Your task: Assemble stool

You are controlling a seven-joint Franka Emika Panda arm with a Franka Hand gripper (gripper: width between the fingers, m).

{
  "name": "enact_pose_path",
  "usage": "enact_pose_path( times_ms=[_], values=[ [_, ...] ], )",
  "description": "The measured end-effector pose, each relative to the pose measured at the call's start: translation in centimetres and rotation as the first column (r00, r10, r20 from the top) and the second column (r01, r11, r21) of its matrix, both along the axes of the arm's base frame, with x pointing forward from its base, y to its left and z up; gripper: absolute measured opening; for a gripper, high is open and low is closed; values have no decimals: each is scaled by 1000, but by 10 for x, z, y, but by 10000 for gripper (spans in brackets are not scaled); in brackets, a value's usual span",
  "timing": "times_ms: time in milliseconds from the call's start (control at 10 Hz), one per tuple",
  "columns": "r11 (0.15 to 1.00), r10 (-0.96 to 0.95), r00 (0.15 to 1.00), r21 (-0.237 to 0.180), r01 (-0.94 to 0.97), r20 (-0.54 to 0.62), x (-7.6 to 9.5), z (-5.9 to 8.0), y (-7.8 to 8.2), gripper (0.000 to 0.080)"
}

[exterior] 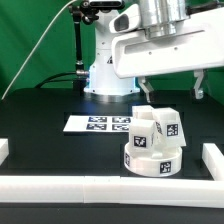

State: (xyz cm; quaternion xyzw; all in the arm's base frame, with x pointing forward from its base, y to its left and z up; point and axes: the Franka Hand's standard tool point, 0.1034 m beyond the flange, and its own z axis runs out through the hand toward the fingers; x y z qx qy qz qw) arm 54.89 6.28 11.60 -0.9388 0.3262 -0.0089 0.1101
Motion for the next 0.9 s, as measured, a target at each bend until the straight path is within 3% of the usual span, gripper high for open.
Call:
enact_pose_path(
  times_ms=[100, 400, 700, 900],
  values=[
    [999, 13, 998, 37, -11, -60, -3, 0, -2, 649],
    [965, 250, 966, -59, -254, -64, 6, 6, 1, 649],
    [899, 429, 902, -75, -431, -36, 8, 7, -2, 649],
    [811, 578, 816, -99, -576, -17, 9, 6, -2, 649]
  ],
)
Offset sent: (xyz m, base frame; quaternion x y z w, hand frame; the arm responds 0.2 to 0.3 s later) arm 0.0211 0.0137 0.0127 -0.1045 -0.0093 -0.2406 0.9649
